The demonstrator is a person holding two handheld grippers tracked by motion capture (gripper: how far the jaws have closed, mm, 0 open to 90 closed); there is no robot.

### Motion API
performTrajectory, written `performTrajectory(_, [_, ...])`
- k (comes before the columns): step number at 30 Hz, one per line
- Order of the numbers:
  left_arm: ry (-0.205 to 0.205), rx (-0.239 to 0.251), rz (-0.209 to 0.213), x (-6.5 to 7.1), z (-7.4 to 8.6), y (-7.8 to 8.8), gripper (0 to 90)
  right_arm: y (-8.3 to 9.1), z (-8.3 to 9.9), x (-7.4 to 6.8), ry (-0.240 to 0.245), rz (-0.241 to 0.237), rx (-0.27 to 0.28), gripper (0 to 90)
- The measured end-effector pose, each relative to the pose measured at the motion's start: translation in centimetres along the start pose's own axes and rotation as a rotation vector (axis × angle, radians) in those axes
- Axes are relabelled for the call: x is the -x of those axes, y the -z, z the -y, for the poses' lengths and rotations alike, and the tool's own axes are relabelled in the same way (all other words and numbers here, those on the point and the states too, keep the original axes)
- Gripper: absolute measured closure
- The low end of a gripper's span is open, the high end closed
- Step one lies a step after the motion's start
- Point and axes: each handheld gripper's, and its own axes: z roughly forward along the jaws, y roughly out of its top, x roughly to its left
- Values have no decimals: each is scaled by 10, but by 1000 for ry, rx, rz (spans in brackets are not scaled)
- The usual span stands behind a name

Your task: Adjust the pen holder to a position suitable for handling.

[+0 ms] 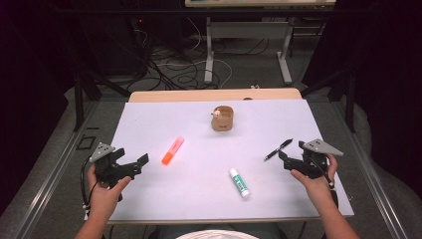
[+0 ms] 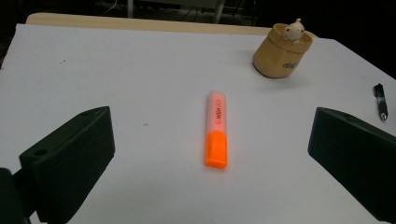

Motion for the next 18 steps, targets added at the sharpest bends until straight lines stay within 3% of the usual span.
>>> performTrajectory(4, [-1, -8, -9, -1, 0, -1, 13, -3, 0, 0, 50, -9, -3, 263])
performTrajectory(10, [-11, -22, -25, 0, 2, -1, 28, -8, -8, -6, 98, -11, 21, 295])
performTrajectory(13, [-8, -27, -31, 0, 2, -1, 38, -13, -17, -9, 129, -45, 13, 333])
performTrajectory(18, [-26, -18, -39, 3, 2, 2, 54, -25, -34, -17, 226, -93, -15, 375])
